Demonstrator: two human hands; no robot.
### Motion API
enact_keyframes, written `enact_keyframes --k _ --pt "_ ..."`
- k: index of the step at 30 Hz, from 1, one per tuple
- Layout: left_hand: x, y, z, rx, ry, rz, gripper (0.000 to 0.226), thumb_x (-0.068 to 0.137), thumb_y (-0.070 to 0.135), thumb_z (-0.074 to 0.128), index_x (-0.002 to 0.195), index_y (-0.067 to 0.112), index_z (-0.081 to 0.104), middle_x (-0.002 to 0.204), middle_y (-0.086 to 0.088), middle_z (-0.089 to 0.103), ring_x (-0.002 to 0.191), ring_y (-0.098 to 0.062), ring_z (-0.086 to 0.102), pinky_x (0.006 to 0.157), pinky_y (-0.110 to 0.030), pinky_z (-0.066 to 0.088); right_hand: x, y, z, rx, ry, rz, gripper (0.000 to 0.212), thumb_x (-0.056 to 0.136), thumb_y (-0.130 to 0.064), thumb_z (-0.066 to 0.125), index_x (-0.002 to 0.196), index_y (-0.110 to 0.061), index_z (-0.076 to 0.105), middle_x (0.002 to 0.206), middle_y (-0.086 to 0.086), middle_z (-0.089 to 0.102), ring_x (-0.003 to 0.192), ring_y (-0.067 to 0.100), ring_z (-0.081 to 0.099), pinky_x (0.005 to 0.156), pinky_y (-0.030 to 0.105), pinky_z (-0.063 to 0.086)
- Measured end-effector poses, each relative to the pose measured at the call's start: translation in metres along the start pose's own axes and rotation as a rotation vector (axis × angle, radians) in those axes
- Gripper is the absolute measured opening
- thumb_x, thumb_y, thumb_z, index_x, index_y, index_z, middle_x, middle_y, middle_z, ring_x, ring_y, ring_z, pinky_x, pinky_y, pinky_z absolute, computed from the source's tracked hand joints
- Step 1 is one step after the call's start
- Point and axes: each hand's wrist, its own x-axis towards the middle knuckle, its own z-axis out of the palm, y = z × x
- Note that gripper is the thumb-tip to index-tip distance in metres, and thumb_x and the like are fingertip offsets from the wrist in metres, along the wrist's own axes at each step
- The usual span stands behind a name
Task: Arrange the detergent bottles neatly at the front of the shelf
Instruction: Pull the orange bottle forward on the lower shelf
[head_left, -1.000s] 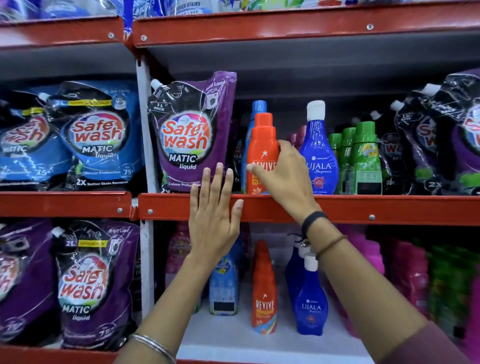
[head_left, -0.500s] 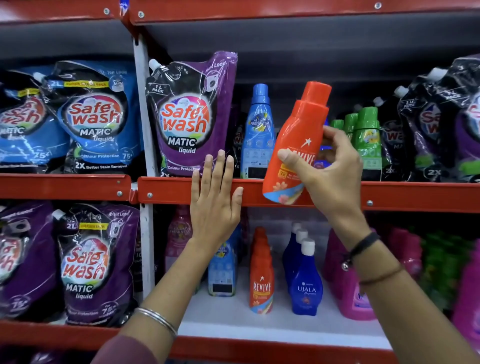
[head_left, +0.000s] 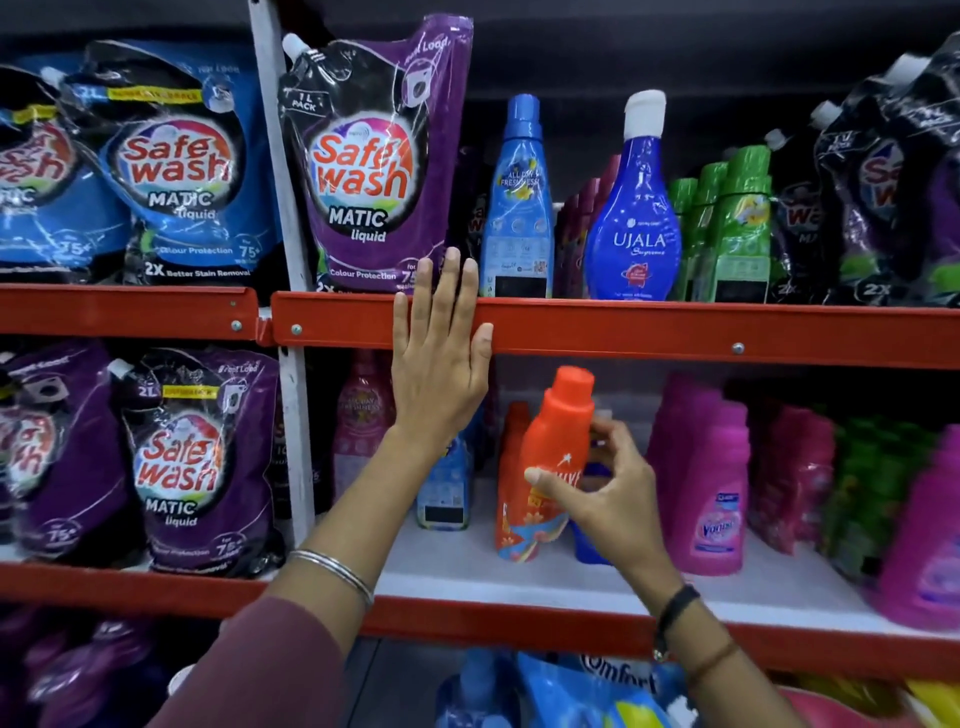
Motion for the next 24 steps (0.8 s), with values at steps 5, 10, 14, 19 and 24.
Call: enact_keyframes --k 5,10,14,19,24 --pt "0.001 -0.002 0.001 -0.014 0.012 0.018 0.056 0.1 0.031 0.032 0.152 0.014 0.018 0.161 -0.007 0.02 0.149 -0.024 0.008 0.121 -0.04 -0.003 -0.013 0.044 0.021 -0.091 -0.101 0.152 0.06 0.06 -0.033 0.087 0.104 -0.034 0.047 0.106 -0.004 0.064 0.094 0.012 0.064 0.085 0.042 0.056" --pt "0.001 -0.003 0.002 -0.008 0.028 0.026 0.056 0.1 0.031 0.033 0.152 0.014 0.02 0.16 -0.007 0.022 0.149 -0.024 0.01 0.121 -0.043 0.001 -0.019 0.072 0.036 -0.116 -0.159 0.263 0.065 0.06 -0.03 0.087 0.109 -0.028 0.045 0.115 0.005 0.065 0.097 0.019 0.063 0.083 0.032 0.053" --pt "0.0 -0.003 0.003 -0.022 0.037 0.032 0.055 0.1 0.03 0.033 0.151 0.014 0.02 0.16 -0.007 0.023 0.149 -0.025 0.011 0.121 -0.043 0.001 -0.021 0.081 0.043 -0.118 -0.189 0.305 0.066 0.061 -0.027 0.087 0.111 -0.026 0.045 0.116 0.004 0.063 0.1 0.02 0.063 0.083 0.027 0.051" --pt "0.001 -0.004 0.003 -0.019 0.032 0.036 0.055 0.101 0.03 0.032 0.151 0.013 0.021 0.159 -0.007 0.024 0.148 -0.025 0.012 0.121 -0.041 -0.001 -0.022 0.085 0.045 -0.112 -0.219 0.32 0.069 0.062 -0.03 0.086 0.116 -0.027 0.043 0.119 0.004 0.061 0.105 0.022 0.063 0.089 0.036 0.055" --pt "0.0 -0.003 0.002 -0.018 0.018 0.028 0.054 0.101 0.032 0.03 0.151 0.013 0.021 0.159 -0.007 0.024 0.148 -0.024 0.011 0.121 -0.042 0.0 -0.026 0.086 0.045 -0.107 -0.262 0.338 0.074 0.066 -0.036 0.082 0.126 -0.026 0.039 0.128 0.004 0.056 0.112 0.022 0.059 0.095 0.042 0.053"
